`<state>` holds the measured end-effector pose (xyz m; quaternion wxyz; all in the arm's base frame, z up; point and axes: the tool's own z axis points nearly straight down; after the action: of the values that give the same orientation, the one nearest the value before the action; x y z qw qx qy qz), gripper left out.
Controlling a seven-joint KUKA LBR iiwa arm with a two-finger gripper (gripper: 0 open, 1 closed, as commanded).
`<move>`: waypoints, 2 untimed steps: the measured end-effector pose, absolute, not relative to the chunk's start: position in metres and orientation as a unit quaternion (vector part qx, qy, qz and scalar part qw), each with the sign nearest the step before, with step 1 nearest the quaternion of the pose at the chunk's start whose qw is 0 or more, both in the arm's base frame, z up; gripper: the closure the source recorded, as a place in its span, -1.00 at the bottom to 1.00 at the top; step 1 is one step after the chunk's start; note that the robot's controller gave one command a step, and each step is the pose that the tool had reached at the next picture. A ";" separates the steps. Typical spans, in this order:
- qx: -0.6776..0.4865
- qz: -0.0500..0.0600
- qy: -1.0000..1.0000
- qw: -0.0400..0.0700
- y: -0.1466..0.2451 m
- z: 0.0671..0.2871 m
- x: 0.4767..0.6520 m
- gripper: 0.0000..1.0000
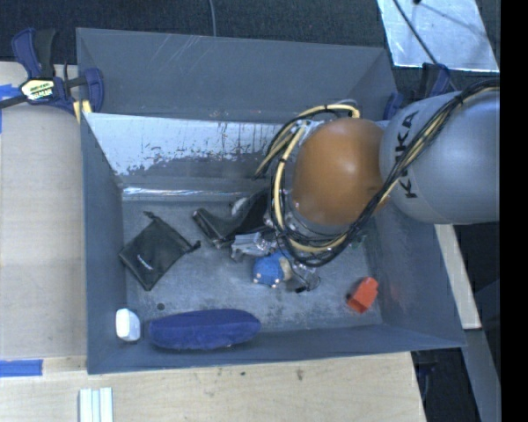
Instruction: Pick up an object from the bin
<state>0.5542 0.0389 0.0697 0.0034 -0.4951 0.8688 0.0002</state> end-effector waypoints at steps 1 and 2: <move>-0.495 0.000 0.869 0.005 0.039 0.070 0.555 1.00; -0.494 -0.002 0.870 0.005 0.039 0.177 0.557 1.00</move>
Offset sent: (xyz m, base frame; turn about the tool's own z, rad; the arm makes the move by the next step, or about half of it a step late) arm 0.0000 0.0000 0.0000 0.0000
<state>0.5575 0.0394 0.1768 0.0053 -0.4937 0.8696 -0.0021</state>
